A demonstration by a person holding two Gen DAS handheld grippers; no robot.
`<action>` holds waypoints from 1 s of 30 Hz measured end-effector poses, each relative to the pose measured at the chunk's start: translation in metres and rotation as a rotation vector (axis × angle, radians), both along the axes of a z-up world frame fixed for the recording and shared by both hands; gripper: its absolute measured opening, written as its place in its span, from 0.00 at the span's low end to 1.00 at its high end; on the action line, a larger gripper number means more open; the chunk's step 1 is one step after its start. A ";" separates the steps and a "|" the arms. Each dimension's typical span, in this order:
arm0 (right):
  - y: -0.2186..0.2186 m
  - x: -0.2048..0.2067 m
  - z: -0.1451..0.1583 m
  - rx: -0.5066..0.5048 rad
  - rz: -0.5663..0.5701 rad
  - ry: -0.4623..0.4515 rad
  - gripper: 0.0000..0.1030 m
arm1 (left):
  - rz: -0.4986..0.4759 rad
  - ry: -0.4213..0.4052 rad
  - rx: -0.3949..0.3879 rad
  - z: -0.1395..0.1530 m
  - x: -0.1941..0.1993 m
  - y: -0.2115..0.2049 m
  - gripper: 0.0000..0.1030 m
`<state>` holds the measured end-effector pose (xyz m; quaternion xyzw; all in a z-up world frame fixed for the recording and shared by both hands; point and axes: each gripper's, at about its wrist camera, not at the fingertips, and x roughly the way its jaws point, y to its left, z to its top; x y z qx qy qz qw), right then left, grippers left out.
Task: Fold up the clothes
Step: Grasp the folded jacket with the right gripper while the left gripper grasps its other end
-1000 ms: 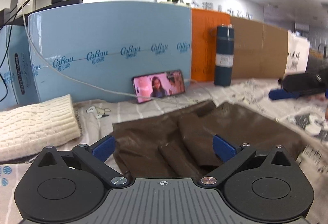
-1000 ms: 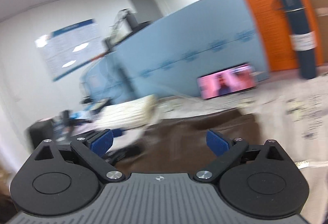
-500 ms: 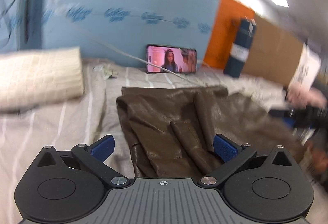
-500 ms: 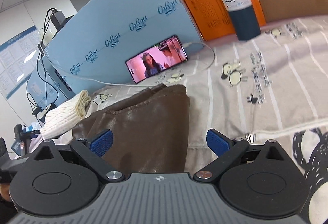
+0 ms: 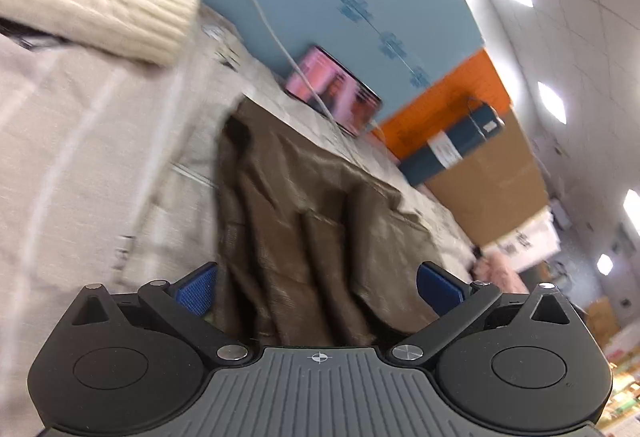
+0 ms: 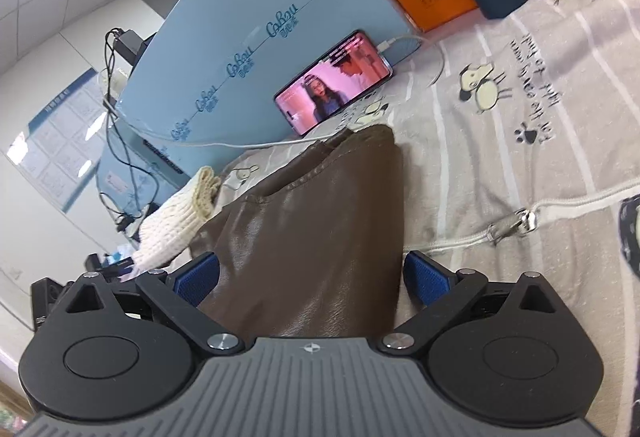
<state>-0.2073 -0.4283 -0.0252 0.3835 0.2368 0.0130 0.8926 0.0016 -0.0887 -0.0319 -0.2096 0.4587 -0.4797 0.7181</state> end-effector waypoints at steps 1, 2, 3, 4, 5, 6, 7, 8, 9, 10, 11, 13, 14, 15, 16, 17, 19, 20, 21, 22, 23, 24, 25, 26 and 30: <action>0.000 0.001 0.000 0.001 0.007 -0.001 0.98 | -0.014 0.009 -0.015 -0.001 0.000 -0.004 1.00; 0.001 0.001 0.000 0.003 0.014 -0.001 0.98 | -0.025 0.018 -0.030 -0.002 -0.001 -0.007 1.00; 0.001 0.001 -0.001 0.008 0.021 -0.003 0.98 | -0.028 0.024 -0.041 -0.003 -0.001 -0.010 1.00; 0.001 0.002 -0.001 0.015 0.029 -0.006 0.98 | -0.022 0.044 -0.071 -0.004 0.000 -0.011 1.00; 0.002 0.002 -0.001 0.022 0.036 -0.009 0.99 | -0.015 0.068 -0.106 -0.006 0.001 -0.011 1.00; 0.002 0.002 -0.001 0.027 0.041 -0.011 0.99 | -0.007 0.092 -0.141 -0.007 0.003 -0.011 1.00; 0.002 0.003 -0.002 0.030 0.042 -0.011 0.99 | 0.001 0.137 -0.188 -0.011 0.005 -0.011 1.00; 0.002 0.003 -0.002 0.034 0.042 -0.013 0.99 | -0.005 0.150 -0.209 -0.012 0.004 -0.013 1.00; 0.002 0.003 -0.002 0.040 0.042 -0.015 0.99 | -0.015 0.152 -0.222 -0.013 0.003 -0.015 1.00; 0.001 0.003 -0.002 0.044 0.041 -0.017 0.99 | -0.025 0.154 -0.235 -0.014 0.002 -0.017 1.00; 0.001 0.003 -0.003 0.045 0.040 -0.018 0.99 | -0.052 0.130 -0.235 -0.012 -0.003 -0.022 1.00; 0.001 0.003 -0.003 0.046 0.031 -0.023 0.99 | -0.114 0.068 -0.229 -0.008 -0.014 -0.031 1.00; 0.001 0.003 -0.003 0.046 0.027 -0.025 0.99 | -0.147 0.040 -0.235 -0.007 -0.019 -0.035 1.00; 0.001 0.002 -0.003 0.046 0.021 -0.026 0.98 | -0.172 0.003 -0.239 -0.005 -0.025 -0.038 1.00; 0.000 0.001 -0.003 0.047 0.014 -0.028 0.96 | -0.182 -0.044 -0.233 -0.003 -0.030 -0.040 1.00; 0.000 0.000 -0.004 0.049 0.006 -0.029 0.93 | -0.179 -0.089 -0.217 -0.001 -0.035 -0.041 0.99; -0.002 -0.002 -0.004 0.048 -0.023 -0.030 0.83 | -0.164 -0.172 -0.176 0.002 -0.043 -0.043 0.95; -0.002 -0.002 -0.004 0.039 -0.038 -0.030 0.74 | -0.150 -0.212 -0.147 0.003 -0.046 -0.044 0.88; -0.002 -0.003 -0.004 0.025 -0.053 -0.028 0.67 | -0.135 -0.254 -0.117 0.004 -0.049 -0.045 0.74; -0.002 -0.003 -0.004 0.005 -0.066 -0.027 0.64 | -0.118 -0.296 -0.083 0.004 -0.051 -0.046 0.66; -0.001 -0.003 -0.004 -0.022 -0.078 -0.028 0.59 | -0.105 -0.327 -0.054 0.004 -0.051 -0.048 0.49; 0.000 -0.003 -0.004 -0.055 -0.086 -0.031 0.55 | -0.097 -0.340 -0.036 0.003 -0.050 -0.049 0.41; 0.001 -0.003 -0.004 -0.090 -0.091 -0.036 0.54 | -0.093 -0.339 -0.031 0.002 -0.047 -0.049 0.39; 0.001 -0.001 -0.005 -0.114 -0.094 -0.035 0.51 | -0.090 -0.334 -0.033 0.001 -0.046 -0.048 0.37; 0.001 -0.002 -0.004 -0.125 -0.101 -0.054 0.40 | -0.086 -0.356 -0.054 0.008 -0.048 -0.040 0.29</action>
